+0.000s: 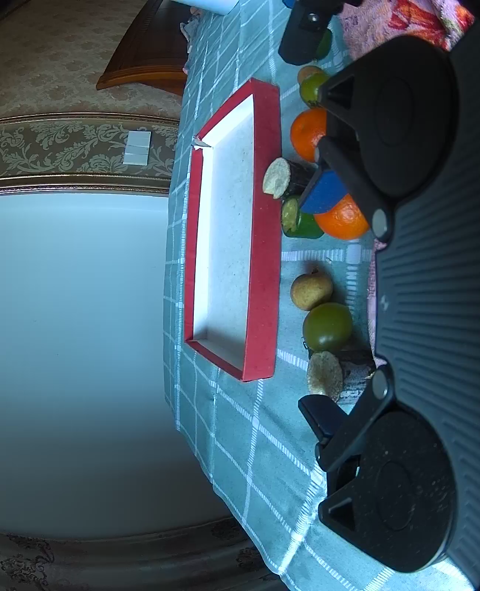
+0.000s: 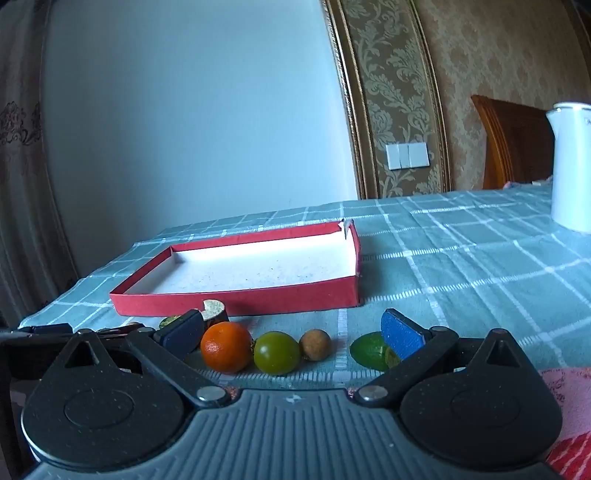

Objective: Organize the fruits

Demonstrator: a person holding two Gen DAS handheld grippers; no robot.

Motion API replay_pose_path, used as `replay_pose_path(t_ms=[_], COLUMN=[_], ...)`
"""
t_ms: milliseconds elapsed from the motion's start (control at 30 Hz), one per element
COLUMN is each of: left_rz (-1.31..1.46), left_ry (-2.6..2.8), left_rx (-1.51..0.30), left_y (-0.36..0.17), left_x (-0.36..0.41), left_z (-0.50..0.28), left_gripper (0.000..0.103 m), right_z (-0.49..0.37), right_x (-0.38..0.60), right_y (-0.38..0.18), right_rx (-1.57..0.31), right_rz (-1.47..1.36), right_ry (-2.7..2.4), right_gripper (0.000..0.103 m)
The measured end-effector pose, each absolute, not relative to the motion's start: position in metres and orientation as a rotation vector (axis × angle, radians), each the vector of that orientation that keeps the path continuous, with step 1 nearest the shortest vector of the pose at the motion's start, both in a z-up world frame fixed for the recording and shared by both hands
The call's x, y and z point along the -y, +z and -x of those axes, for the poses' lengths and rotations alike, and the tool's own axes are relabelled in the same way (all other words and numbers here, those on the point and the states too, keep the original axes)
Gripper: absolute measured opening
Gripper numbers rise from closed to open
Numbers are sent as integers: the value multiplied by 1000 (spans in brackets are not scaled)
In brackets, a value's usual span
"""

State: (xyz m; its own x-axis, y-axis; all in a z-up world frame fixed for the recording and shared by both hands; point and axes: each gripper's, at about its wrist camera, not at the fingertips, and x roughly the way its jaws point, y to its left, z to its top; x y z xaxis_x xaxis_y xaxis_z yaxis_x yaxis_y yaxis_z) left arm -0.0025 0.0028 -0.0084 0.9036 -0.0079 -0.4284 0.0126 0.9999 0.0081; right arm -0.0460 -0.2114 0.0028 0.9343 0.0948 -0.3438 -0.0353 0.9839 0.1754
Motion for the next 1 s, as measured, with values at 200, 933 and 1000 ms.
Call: replay_pose_path(t_ms=[200,933,1000], left_rz=[-7,3,4], left_ry=[-13,-16,-17], left_rx=[-441,-437,-438], left_y=[-8,-10,-10], left_x=[-3,-2,-2], left_z=[2,3,2], left_gripper=[103,103,103], right_z=[44,45,45], right_x=[215,214,214], right_y=[0,0,0], right_rx=[-374,-364,-364], right_rz=[-185,-178,-180], right_ry=[58,62,61], right_gripper=[103,103,103])
